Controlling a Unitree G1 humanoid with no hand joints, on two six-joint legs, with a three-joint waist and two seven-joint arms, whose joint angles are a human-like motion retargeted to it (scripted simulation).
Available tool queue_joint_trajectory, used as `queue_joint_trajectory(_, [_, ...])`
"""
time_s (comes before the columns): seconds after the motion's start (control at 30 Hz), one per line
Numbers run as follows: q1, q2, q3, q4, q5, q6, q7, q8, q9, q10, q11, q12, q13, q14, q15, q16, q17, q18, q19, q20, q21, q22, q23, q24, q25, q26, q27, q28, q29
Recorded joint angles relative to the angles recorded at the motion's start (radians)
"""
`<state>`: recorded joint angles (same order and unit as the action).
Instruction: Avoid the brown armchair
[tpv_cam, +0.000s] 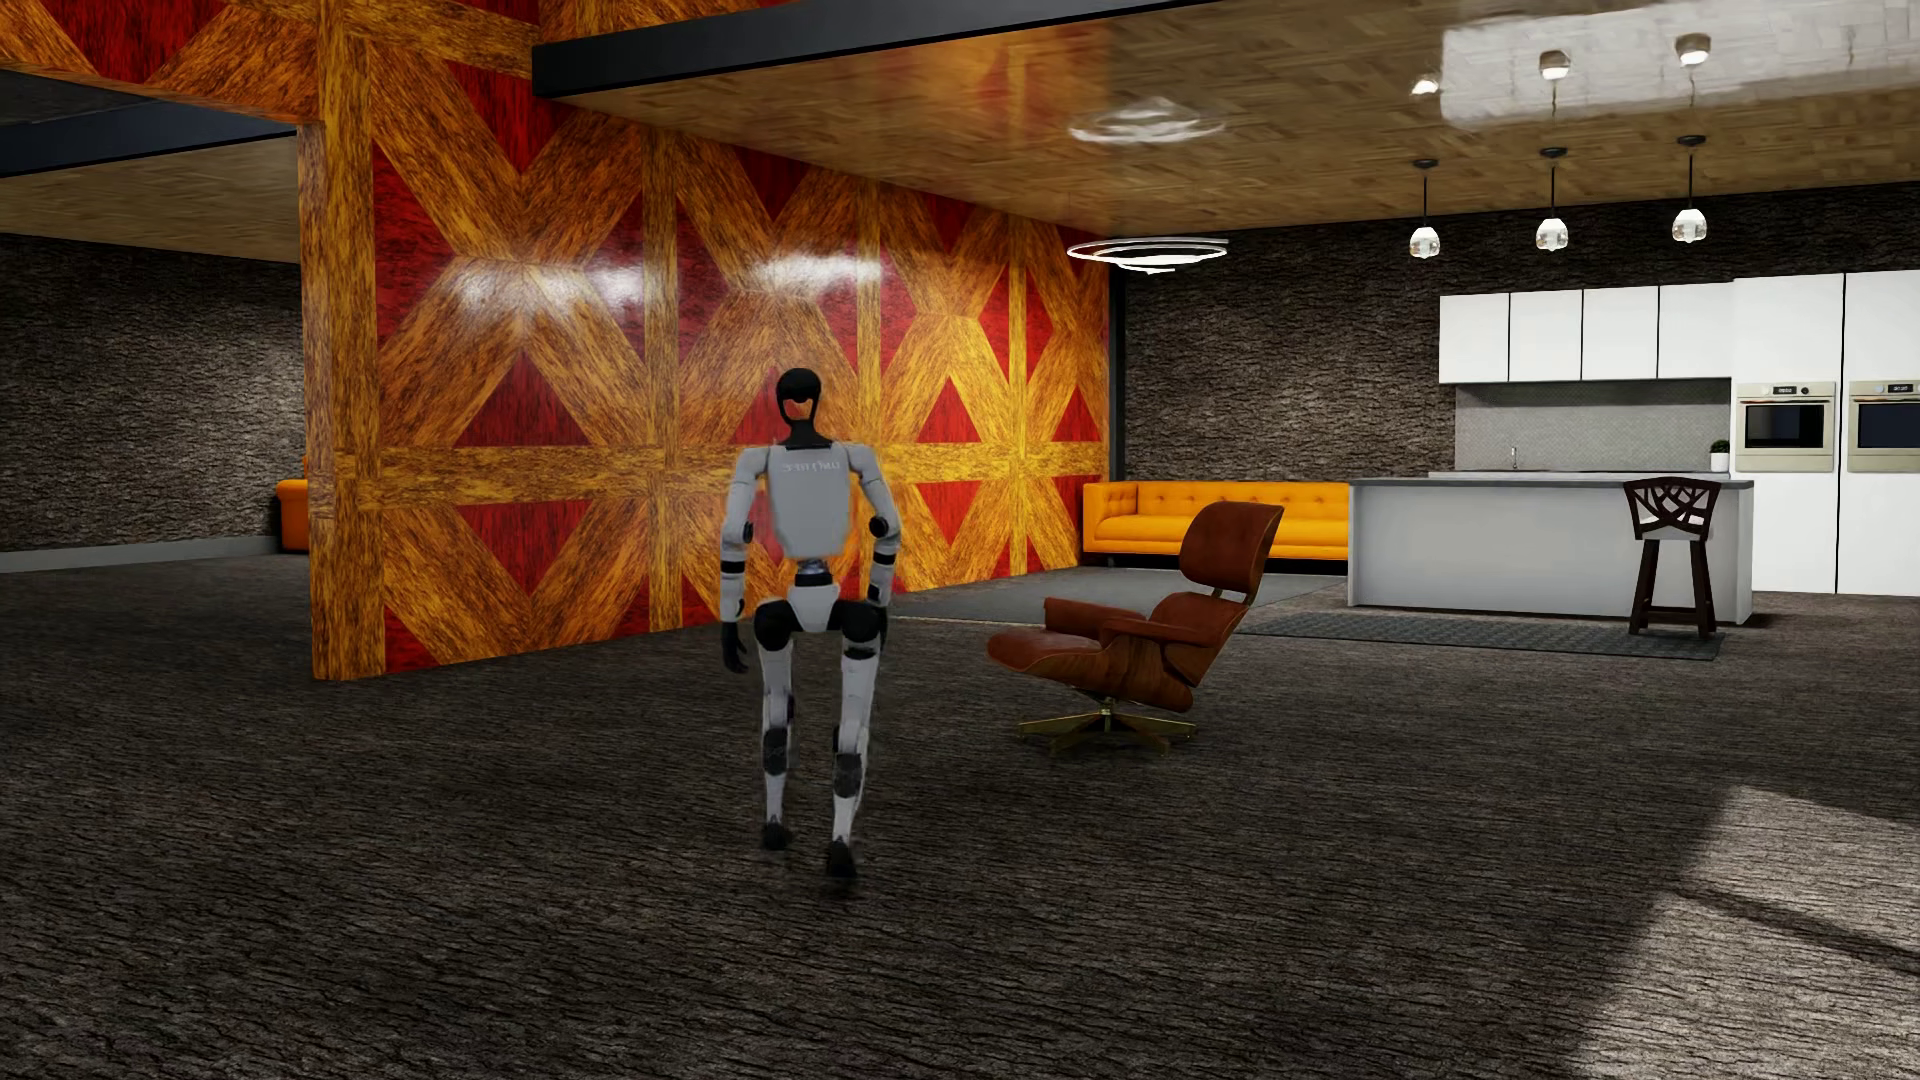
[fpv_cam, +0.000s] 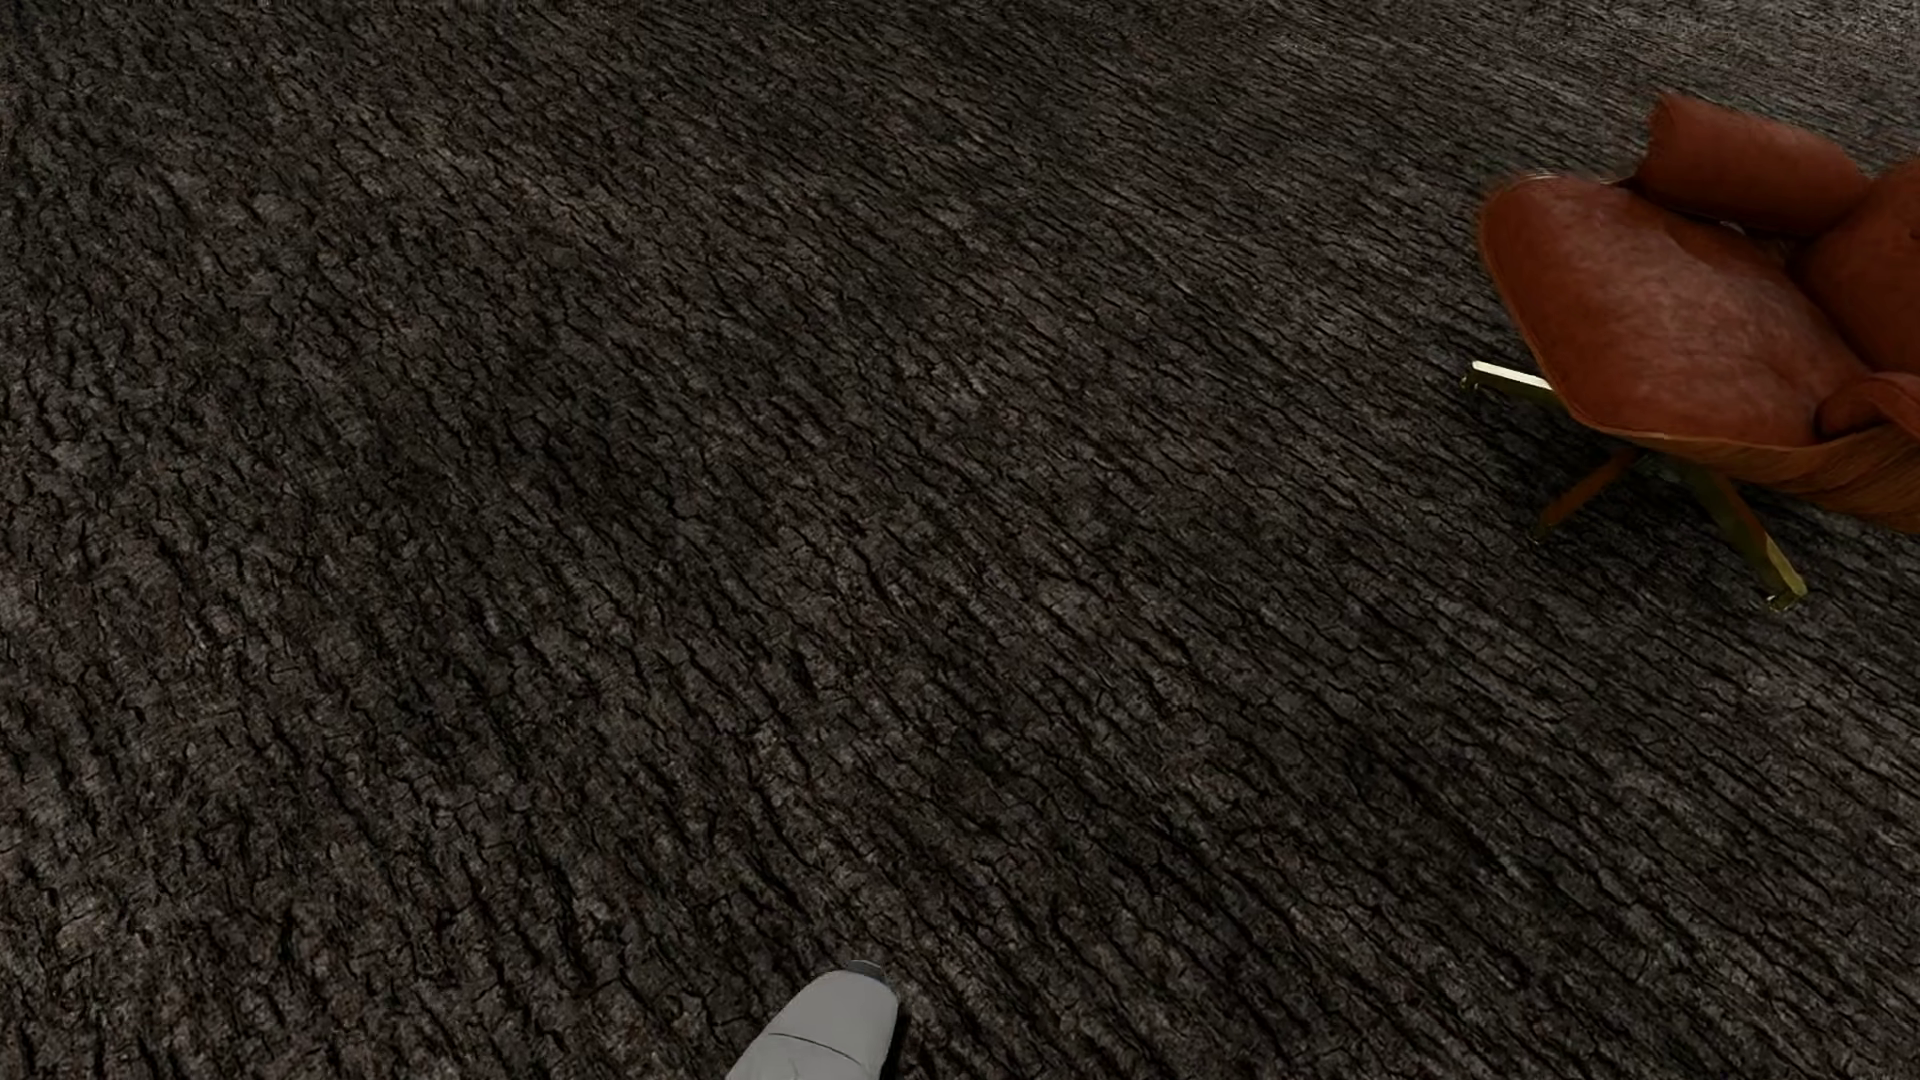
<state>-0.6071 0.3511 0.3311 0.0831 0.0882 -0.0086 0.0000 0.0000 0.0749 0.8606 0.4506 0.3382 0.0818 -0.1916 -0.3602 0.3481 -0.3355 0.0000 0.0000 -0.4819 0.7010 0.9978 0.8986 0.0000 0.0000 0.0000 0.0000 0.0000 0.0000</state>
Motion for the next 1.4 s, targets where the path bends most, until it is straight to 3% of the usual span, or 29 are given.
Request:
queue_joint_trajectory(0.07, [0.058, -0.112, -0.021, -0.007, -0.013, 0.016, 0.000, 0.000, -0.033, 0.048, 0.259, -0.019, 0.061, -0.079, 0.351, -0.017, -0.008, 0.000, 0.000, -0.023, 0.011, 0.037, 0.007, 0.000, 0.000, 0.000, 0.000, 0.000, 0.000])
queue_joint_trajectory(0.1, [0.142, -0.201, -0.030, -0.046, -0.048, 0.006, 0.000, 0.000, 0.006, 0.038, 0.480, -0.030, 0.070, -0.116, 0.466, -0.015, 0.003, 0.000, 0.000, 0.001, 0.021, 0.015, 0.015, 0.000, 0.000, 0.000, 0.000, 0.000, 0.000])
queue_joint_trajectory(0.13, [0.199, -0.317, -0.106, -0.088, -0.058, 0.002, 0.000, 0.000, 0.024, 0.016, 0.707, -0.042, 0.097, -0.144, 0.465, -0.030, -0.003, 0.000, 0.000, 0.006, -0.008, -0.010, -0.011, 0.000, 0.000, 0.000, 0.000, 0.000, 0.000])
queue_joint_trajectory(0.2, [0.376, -0.519, -0.207, -0.074, -0.017, 0.041, 0.000, 0.000, 0.032, -0.078, 0.901, -0.063, 0.129, -0.166, 0.424, -0.021, -0.005, 0.000, 0.000, -0.007, 0.008, -0.060, 0.017, 0.000, 0.000, 0.000, 0.000, 0.000, 0.000])
queue_joint_trajectory(0.27, [0.560, -0.667, -0.351, -0.074, 0.003, 0.069, 0.000, 0.000, 0.052, -0.212, 0.677, -0.083, 0.183, -0.150, 0.519, -0.026, -0.008, 0.000, 0.000, 0.012, -0.077, -0.124, -0.025, 0.000, 0.000, 0.000, 0.000, 0.000, 0.000])
queue_joint_trajectory(0.33, [0.711, -0.766, -0.424, -0.063, 0.023, 0.079, 0.000, 0.000, 0.049, -0.323, 0.290, -0.123, 0.205, -0.144, 0.615, 0.006, -0.030, 0.000, 0.000, 0.008, -0.031, -0.188, -0.030, 0.000, 0.000, 0.000, 0.000, 0.000, 0.000])
queue_joint_trajectory(0.37, [0.778, -0.797, -0.459, -0.062, 0.024, 0.079, 0.000, 0.000, 0.043, -0.363, 0.112, -0.141, 0.213, -0.161, 0.499, 0.018, -0.026, 0.000, 0.000, 0.015, -0.049, -0.217, -0.028, 0.000, 0.000, 0.000, 0.000, 0.000, 0.000])
queue_joint_trajectory(0.43, [0.865, -0.848, -0.490, -0.053, 0.016, 0.079, 0.000, 0.000, 0.015, -0.373, -0.011, -0.186, 0.232, -0.202, 0.072, 0.038, -0.026, 0.000, 0.000, 0.025, -0.033, -0.242, -0.018, 0.000, 0.000, 0.000, 0.000, 0.000, 0.000])
queue_joint_trajectory(0.47, [0.897, -0.857, -0.529, -0.053, 0.010, 0.080, 0.000, 0.000, 0.024, -0.363, -0.019, -0.195, 0.236, -0.211, 0.120, 0.037, -0.031, 0.000, 0.000, 0.045, -0.014, -0.237, -0.021, 0.000, 0.000, 0.000, 0.000, 0.000, 0.000])
queue_joint_trajectory(0.5, [0.926, -0.901, -0.544, -0.039, 0.018, 0.090, 0.000, 0.000, 0.018, -0.337, 0.043, -0.191, 0.242, -0.178, 0.374, 0.032, -0.033, 0.000, 0.000, 0.064, -0.016, -0.229, -0.016, 0.000, 0.000, 0.000, 0.000, 0.000, 0.000])
queue_joint_trajectory(0.53, [0.918, -0.946, -0.555, -0.014, 0.036, 0.119, 0.000, 0.000, 0.006, -0.291, 0.124, -0.178, 0.242, -0.082, 0.593, 0.014, -0.029, 0.000, 0.000, 0.087, -0.006, -0.212, -0.005, 0.000, 0.000, 0.000, 0.000, 0.000, 0.000])
queue_joint_trajectory(0.57, [0.911, -0.917, -0.534, 0.019, 0.067, 0.143, 0.000, 0.000, 0.016, -0.159, 0.199, -0.160, 0.236, 0.107, 0.644, -0.004, -0.030, 0.000, 0.000, 0.080, 0.007, -0.183, 0.019, 0.000, 0.000, 0.000, 0.000, 0.000, 0.000])
queue_joint_trajectory(0.6, [0.819, -0.882, -0.500, 0.031, 0.099, 0.144, 0.000, 0.000, 0.004, 0.037, 0.234, -0.138, 0.220, 0.309, 0.636, -0.011, -0.025, 0.000, 0.000, 0.068, 0.019, -0.150, 0.040, 0.000, 0.000, 0.000, 0.000, 0.000, 0.000])
queue_joint_trajectory(0.63, [0.688, -0.836, -0.469, 0.059, 0.135, 0.154, 0.000, 0.000, -0.002, 0.272, 0.240, -0.129, 0.216, 0.325, 0.602, -0.005, -0.027, 0.000, 0.000, 0.025, -0.001, -0.136, 0.016, 0.000, 0.000, 0.000, 0.000, 0.000, 0.000])
queue_joint_trajectory(0.67, [0.604, -0.723, -0.421, 0.073, 0.156, 0.154, 0.000, 0.000, 0.022, 0.437, 0.197, -0.118, 0.199, 0.183, 0.536, -0.007, -0.024, 0.000, 0.000, 0.016, -0.030, -0.142, 0.005, 0.000, 0.000, 0.000, 0.000, 0.000, 0.000])
queue_joint_trajectory(0.73, [0.411, -0.529, -0.304, 0.043, 0.140, 0.111, 0.000, 0.000, 0.039, 0.516, 0.122, -0.099, 0.134, -0.025, 0.386, -0.007, -0.021, 0.000, 0.000, -0.008, -0.056, -0.127, -0.001, 0.000, 0.000, 0.000, 0.000, 0.000, 0.000])
queue_joint_trajectory(0.8, [0.294, -0.329, -0.182, 0.041, 0.116, 0.082, 0.000, 0.000, 0.044, 0.297, 0.028, -0.050, 0.085, -0.064, 0.218, 0.007, -0.058, 0.000, 0.000, -0.016, -0.041, -0.147, -0.088, 0.000, 0.000, 0.000, 0.000, 0.000, 0.000])
queue_joint_trajectory(0.9, [0.182, -0.121, -0.109, 0.047, 0.083, 0.065, 0.000, 0.000, 0.012, -0.237, -0.051, -0.023, -0.010, 0.082, -0.015, 0.006, -0.075, 0.000, 0.000, 0.003, -0.138, -0.109, -0.127, 0.000, 0.000, 0.000, 0.000, 0.000, 0.000])
queue_joint_trajectory(0.93, [0.166, -0.098, -0.094, 0.050, 0.074, 0.056, 0.000, 0.000, -0.008, -0.358, -0.051, -0.016, -0.031, 0.119, -0.027, 0.005, -0.080, 0.000, 0.000, 0.007, -0.161, -0.100, -0.144, 0.000, 0.000, 0.000, 0.000, 0.000, 0.000])
queue_joint_trajectory(1.0, [0.130, -0.020, -0.061, 0.033, 0.044, 0.043, 0.000, 0.000, -0.004, -0.308, -0.015, -0.012, -0.039, 0.054, 0.038, 0.001, -0.089, 0.000, 0.000, 0.009, -0.177, -0.070, -0.174, 0.000, 0.000, 0.000, 0.000, 0.000, 0.000])
queue_joint_trajectory(1.07, [0.116, -0.032, -0.035, 0.001, -0.006, 0.017, 0.000, 0.000, -0.041, -0.149, 0.179, -0.005, 0.022, 0.132, 0.273, 0.000, -0.052, 0.000, 0.000, -0.013, -0.231, -0.014, -0.160, 0.000, 0.000, 0.000, 0.000, 0.000, 0.000])
queue_joint_trajectory(1.1, [0.159, -0.083, -0.043, -0.044, -0.049, -0.006, 0.000, 0.000, -0.029, -0.067, 0.386, 0.000, 0.056, 0.089, 0.441, -0.008, -0.024, 0.000, 0.000, -0.001, -0.238, 0.019, -0.119, 0.000, 0.000, 0.000, 0.000, 0.000, 0.000])
queue_joint_trajectory(1.13, [0.210, -0.196, -0.074, -0.065, -0.046, 0.000, 0.000, 0.000, -0.021, -0.057, 0.650, -0.006, 0.071, 0.036, 0.484, -0.015, -0.017, 0.000, 0.000, 0.024, -0.195, 0.023, -0.100, 0.000, 0.000, 0.000, 0.000, 0.000, 0.000])
queue_joint_trajectory(1.17, [0.310, -0.322, -0.105, -0.089, -0.071, -0.017, 0.000, 0.000, 0.002, -0.092, 0.876, -0.019, 0.076, -0.001, 0.449, -0.014, -0.009, 0.000, 0.000, 0.000, -0.165, 0.019, -0.085, 0.000, 0.000, 0.000, 0.000, 0.000, 0.000])
queue_joint_trajectory(1.2, [0.394, -0.443, -0.165, -0.076, -0.053, 0.000, 0.000, 0.000, 0.005, -0.138, 0.950, -0.032, 0.079, -0.012, 0.452, -0.007, -0.004, 0.000, 0.000, -0.015, -0.102, 0.002, -0.069, 0.000, 0.000, 0.000, 0.000, 0.000, 0.000])
queue_joint_trajectory(1.27, [0.565, -0.604, -0.291, -0.060, -0.019, 0.041, 0.000, 0.000, 0.032, -0.246, 0.718, -0.067, 0.123, -0.026, 0.566, 0.009, 0.002, 0.000, 0.000, -0.035, -0.068, -0.064, -0.021, 0.000, 0.000, 0.000, 0.000, 0.000, 0.000])
queue_joint_trajectory(1.3, [0.629, -0.669, -0.331, -0.060, -0.013, 0.046, 0.000, 0.000, 0.033, -0.287, 0.491, -0.092, 0.144, -0.033, 0.693, 0.012, 0.001, 0.000, 0.000, -0.011, -0.071, -0.093, 0.007, 0.000, 0.000, 0.000, 0.000, 0.000, 0.000])
queue_joint_trajectory(1.33, [0.696, -0.705, -0.360, -0.062, -0.013, 0.053, 0.000, 0.000, 0.030, -0.327, 0.260, -0.104, 0.166, -0.045, 0.718, 0.024, -0.007, 0.000, 0.000, 0.007, -0.068, -0.156, 0.015, 0.000, 0.000, 0.000, 0.000, 0.000, 0.000])
queue_joint_trajectory(1.4, [0.786, -0.744, -0.400, -0.046, -0.002, 0.063, 0.000, 0.000, 0.012, -0.342, 0.020, -0.129, 0.196, -0.092, 0.239, 0.046, -0.018, 0.000, 0.000, 0.068, -0.036, -0.239, 0.042, 0.000, 0.000, 0.000, 0.000, 0.000, 0.000])
